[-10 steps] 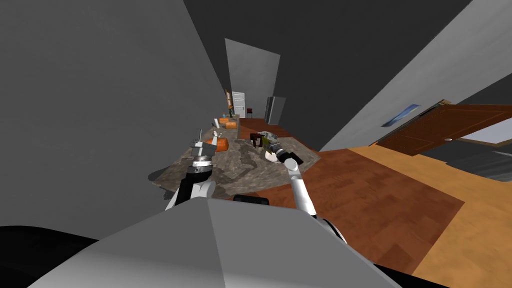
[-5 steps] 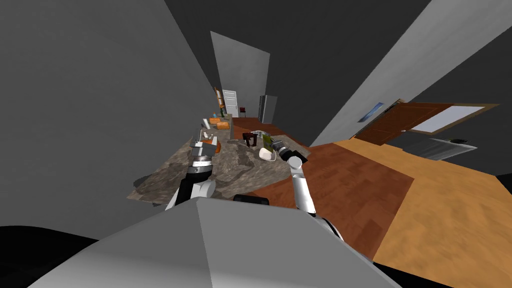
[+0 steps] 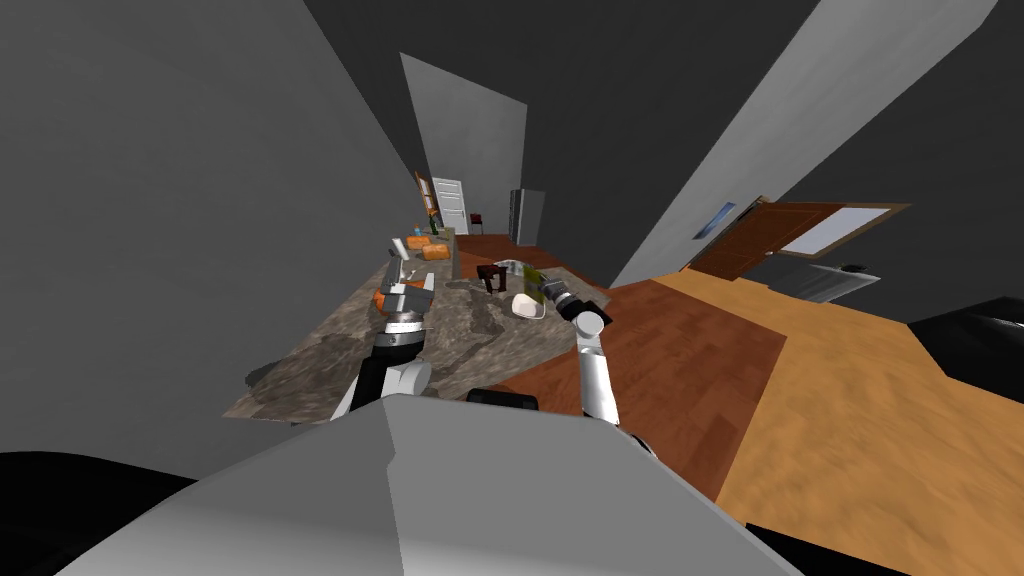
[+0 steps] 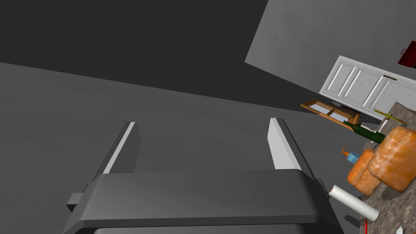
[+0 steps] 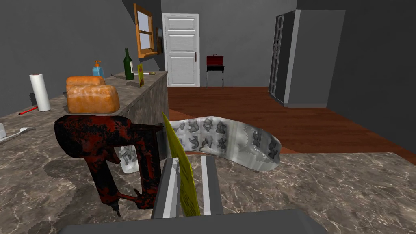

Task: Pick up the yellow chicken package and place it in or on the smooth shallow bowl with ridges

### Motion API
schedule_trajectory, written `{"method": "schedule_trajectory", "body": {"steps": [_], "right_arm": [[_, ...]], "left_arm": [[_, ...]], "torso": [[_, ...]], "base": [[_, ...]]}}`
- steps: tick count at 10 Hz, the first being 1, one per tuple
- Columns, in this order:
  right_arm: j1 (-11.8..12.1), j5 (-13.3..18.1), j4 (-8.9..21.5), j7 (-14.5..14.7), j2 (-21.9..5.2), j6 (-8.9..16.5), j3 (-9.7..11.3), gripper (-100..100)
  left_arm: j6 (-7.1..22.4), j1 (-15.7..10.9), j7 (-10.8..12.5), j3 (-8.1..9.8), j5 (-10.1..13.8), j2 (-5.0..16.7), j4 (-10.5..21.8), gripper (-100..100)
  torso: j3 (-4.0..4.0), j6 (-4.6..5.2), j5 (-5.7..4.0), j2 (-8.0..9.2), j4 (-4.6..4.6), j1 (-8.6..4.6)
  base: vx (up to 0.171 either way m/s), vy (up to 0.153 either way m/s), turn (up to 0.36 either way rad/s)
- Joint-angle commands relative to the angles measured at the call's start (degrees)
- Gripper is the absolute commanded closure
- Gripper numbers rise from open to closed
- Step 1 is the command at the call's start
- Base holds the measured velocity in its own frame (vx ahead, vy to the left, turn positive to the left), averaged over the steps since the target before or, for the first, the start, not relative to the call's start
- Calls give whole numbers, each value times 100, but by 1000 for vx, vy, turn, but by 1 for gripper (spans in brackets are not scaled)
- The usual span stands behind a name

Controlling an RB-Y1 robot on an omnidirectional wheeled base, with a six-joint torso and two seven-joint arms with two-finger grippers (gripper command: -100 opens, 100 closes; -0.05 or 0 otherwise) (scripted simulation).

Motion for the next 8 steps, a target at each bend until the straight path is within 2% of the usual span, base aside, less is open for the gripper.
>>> {"method": "schedule_trajectory", "body": {"steps": [1, 2, 3, 4, 8], "right_arm": [[-16, 3, -19, -9, 210, 48, -58, 100], [-19, 0, -21, -5, 317, 62, -77, 100], [-23, 13, -17, -12, 243, 57, -63, 100], [-28, 14, -17, -15, 256, 63, -63, -100], [-28, 14, -17, -15, 255, 63, -63, -100]], "left_arm": [[0, 0, 0, 0, 0, 0, 0, 0], [0, 0, 0, 0, 0, 0, 0, 0], [0, 0, 0, 0, 0, 0, 0, 0], [0, 0, 0, 0, 0, 0, 0, 0], [0, 0, 0, 0, 0, 0, 0, 0]], "torso": [[0, 0, 0, 0, 0, 0], [1, 0, 0, 0, 1, 1], [1, 1, -1, 0, 2, 1], [0, 3, -2, -1, 1, -4], [-2, 4, -3, -3, 0, -8]], "base": [[-7, 9, -25], [-7, 8, -24], [0, 0, 0], [0, 0, 0], [0, 0, 0]]}}
